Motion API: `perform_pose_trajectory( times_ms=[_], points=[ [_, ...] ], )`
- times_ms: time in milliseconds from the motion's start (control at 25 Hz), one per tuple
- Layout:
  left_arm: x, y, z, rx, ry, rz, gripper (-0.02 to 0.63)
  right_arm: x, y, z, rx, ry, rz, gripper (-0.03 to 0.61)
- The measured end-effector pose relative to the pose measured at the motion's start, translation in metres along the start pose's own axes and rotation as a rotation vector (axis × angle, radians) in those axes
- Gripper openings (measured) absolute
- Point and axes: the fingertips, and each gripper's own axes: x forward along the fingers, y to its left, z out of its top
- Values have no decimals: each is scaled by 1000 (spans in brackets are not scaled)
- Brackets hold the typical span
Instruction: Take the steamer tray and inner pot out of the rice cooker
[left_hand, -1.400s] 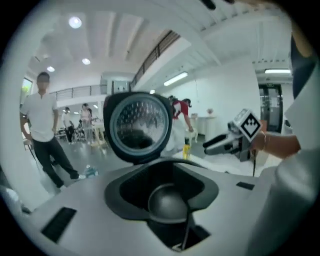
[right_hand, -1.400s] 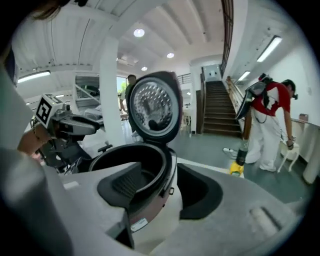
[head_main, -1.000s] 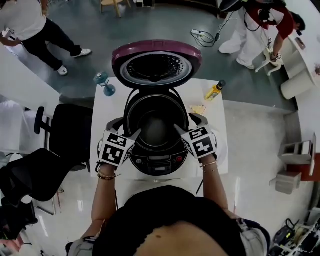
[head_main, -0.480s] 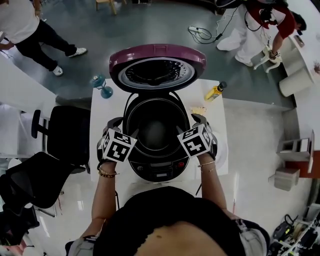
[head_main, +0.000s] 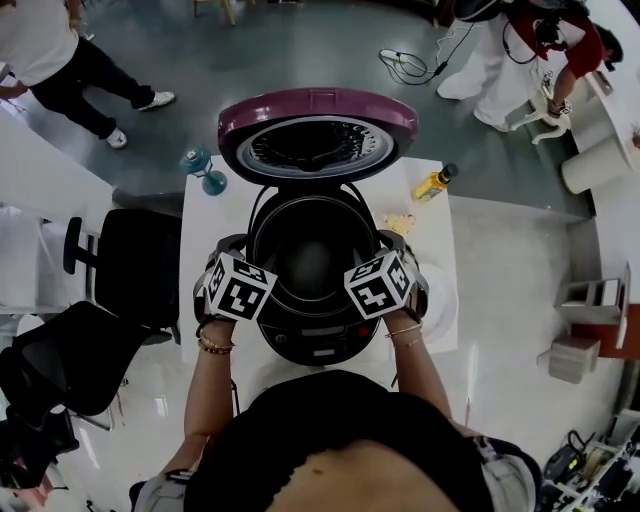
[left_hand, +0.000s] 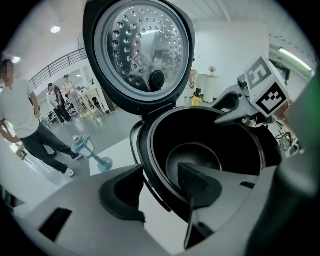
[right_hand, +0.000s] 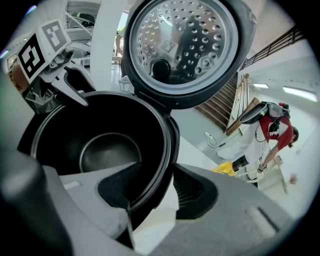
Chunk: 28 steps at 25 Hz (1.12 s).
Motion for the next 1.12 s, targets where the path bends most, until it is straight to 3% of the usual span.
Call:
perform_pose_trajectory(
  times_ms=[160,320,480,760,920,1120],
  points=[
    [-3,2,2,-38,-7,-1,202,-6,-2,5,1,-42,-58,169],
    [-5,4,0,-8,7,41,164,-20,-3,18,40,-123,-78,112],
    [-7,4,1,-37,-2,24,152,-25,-6,25,158,-205,16,93],
    [-11,6,3,-94,-8,-19,130,-33,-14,26,280,-313,111,75],
    [-15,3,4,-82,-1,-45,129,-35,-16,29,389,-408,225,66],
    [-21,2,7,-149,-28,-108,91,-38,-21,33,566,-485,375,46]
  ],
)
